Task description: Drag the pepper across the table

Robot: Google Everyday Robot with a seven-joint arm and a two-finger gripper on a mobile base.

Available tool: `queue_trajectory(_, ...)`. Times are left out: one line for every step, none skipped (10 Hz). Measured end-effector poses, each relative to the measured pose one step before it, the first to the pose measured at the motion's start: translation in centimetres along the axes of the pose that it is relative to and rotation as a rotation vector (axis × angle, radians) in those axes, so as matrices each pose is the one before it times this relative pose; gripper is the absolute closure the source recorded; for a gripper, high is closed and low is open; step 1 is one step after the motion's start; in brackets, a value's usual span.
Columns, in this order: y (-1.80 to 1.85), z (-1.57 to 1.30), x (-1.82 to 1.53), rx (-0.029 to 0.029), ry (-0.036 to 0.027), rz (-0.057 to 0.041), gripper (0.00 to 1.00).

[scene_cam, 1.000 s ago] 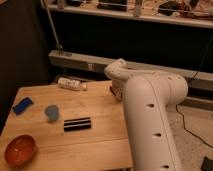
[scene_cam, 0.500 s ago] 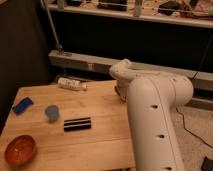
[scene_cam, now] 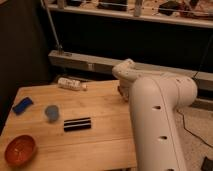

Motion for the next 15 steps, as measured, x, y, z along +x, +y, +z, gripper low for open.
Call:
queue_trajectory(-0.340, -0.159, 0.227, -0.00976, -0.00208, 0.01803, 0.74)
queue_trajectory(-0.321, -0.091, 0.205, -0.00563, -0.00223, 0.01308, 0.74)
queue_trajectory(-0.349, -0.066, 0.267, -0.00639, -0.00216, 0.01330, 0.74)
queue_trajectory(-0.430, -0.102, 0.360, -0.00526, -0.00048, 0.01415, 0.74)
queue_trajectory(-0.532, -0.210, 0.280, -0.00307, -0.00343, 0.01368, 0.74)
queue_trajectory(-0.475, -0.169, 0.239, -0.00112, -0.00237, 0.01071, 0.74)
queue_trajectory(-0.606, -0.200, 0.301, 0.00083, -0.00146, 0.01220, 0.74)
queue_trajectory(-0.402, -0.129, 0.219, 0.00055, -0.00074, 0.00826, 0.74)
queue_trajectory(-0.344, -0.082, 0.205, 0.00151, 0.00038, 0.00634, 0.74)
queue_trajectory(-0.530, 0.015, 0.366, 0.00551, 0.00296, 0.00618, 0.73)
queue_trajectory(-0.296, 0.100, 0.269, 0.00486, 0.00391, 0.00273, 0.68)
queue_trajectory(-0.366, 0.159, 0.361, 0.00997, 0.00673, -0.00014, 0.58)
queue_trajectory(-0.407, 0.293, 0.445, 0.01154, 0.00918, 0.00167, 0.47)
queue_trajectory(-0.353, 0.259, 0.363, 0.01121, 0.00721, 0.00130, 0.37)
queue_trajectory(-0.163, 0.194, 0.230, 0.00640, 0.00411, -0.00067, 0.29)
